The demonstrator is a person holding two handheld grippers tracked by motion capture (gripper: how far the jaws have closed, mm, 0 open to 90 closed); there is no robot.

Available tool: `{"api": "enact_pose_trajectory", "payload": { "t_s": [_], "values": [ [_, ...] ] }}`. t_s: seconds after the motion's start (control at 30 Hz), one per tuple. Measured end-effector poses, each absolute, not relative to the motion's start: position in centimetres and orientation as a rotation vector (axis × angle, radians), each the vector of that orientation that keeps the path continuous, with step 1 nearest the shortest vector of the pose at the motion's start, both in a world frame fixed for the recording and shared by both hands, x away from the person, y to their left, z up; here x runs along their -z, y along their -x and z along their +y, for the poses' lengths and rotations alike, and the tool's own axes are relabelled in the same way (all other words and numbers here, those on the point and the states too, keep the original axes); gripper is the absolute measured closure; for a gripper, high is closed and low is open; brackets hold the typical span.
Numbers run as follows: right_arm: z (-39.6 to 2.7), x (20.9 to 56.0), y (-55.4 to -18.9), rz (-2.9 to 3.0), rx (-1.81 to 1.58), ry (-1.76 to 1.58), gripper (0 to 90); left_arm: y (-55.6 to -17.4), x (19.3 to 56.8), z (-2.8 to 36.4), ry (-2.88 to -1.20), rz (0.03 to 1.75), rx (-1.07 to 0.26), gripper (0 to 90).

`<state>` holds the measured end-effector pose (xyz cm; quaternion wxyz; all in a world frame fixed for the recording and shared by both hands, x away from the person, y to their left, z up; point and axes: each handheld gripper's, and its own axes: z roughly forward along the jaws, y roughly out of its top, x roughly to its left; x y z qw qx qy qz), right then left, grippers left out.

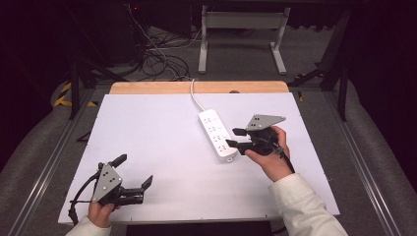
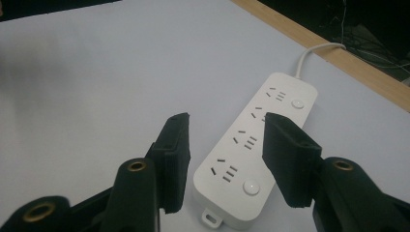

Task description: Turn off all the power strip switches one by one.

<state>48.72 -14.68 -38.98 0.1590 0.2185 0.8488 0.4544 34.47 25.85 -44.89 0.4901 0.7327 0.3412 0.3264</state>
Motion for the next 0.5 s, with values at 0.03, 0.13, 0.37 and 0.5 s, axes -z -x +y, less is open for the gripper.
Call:
{"api": "enact_pose_trajectory", "payload": {
  "t_s": [0.03,0.13,0.37,0.5],
  "values": [
    [-14.7,39.0,-48.7,2.426,-1.299,-0.625,54.2,-34.5,44.9,25.8,-1.78,0.828,-0.793,0.3],
    [-14.4,39.0,-49.3,2.426,-1.289,-0.632,57.2,-34.4,44.8,25.9,-1.78,0.826,-0.795,0.3],
    [-14.4,39.3,-50.1,2.466,-1.344,-0.634,77.6,-34.5,44.9,25.9,-1.784,0.82,-0.8,0.3],
    [-14.3,39.2,-50.2,2.455,-1.338,-0.634,87.4,-34.5,44.9,25.9,-1.785,0.821,-0.801,0.2]
  ]
}}
